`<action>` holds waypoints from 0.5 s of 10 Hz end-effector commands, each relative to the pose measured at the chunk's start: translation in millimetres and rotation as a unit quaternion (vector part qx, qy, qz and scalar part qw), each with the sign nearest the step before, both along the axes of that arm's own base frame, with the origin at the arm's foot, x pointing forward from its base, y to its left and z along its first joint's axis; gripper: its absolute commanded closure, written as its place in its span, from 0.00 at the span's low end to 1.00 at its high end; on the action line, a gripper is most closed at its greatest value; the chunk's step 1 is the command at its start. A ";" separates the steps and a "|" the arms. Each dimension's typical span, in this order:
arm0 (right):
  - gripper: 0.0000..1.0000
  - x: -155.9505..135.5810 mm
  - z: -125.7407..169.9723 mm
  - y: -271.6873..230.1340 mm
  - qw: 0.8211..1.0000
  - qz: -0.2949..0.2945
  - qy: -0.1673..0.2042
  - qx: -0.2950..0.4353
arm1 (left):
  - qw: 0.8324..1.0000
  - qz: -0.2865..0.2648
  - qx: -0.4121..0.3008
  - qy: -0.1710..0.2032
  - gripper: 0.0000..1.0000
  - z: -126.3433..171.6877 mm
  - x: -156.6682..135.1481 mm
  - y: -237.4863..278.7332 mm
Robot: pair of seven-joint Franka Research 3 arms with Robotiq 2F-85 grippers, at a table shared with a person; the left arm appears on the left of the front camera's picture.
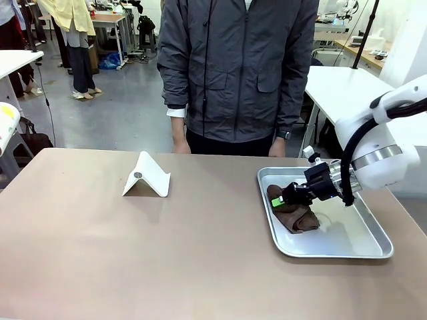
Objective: Clean the surface of the table.
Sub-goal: Clean the area not pointed to by the person.
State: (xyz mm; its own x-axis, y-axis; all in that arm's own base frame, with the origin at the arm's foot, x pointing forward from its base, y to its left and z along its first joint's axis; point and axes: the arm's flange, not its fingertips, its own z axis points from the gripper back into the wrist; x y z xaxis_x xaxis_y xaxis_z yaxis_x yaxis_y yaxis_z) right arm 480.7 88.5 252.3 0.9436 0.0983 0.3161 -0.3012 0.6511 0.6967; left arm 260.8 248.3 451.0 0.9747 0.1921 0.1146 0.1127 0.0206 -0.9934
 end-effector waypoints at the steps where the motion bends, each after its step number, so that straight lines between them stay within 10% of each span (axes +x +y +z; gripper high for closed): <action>1: 0.91 -2.8 -13.6 -24.0 0.997 -0.029 -0.006 -0.074 | 1.000 0.005 -0.007 -0.002 0.78 5.4 1.4 -0.3; 5: 0.91 -11.2 -3.1 -77.2 0.994 -0.086 0.014 -0.064 | 1.000 0.005 -0.007 -0.002 0.78 5.4 1.4 -0.3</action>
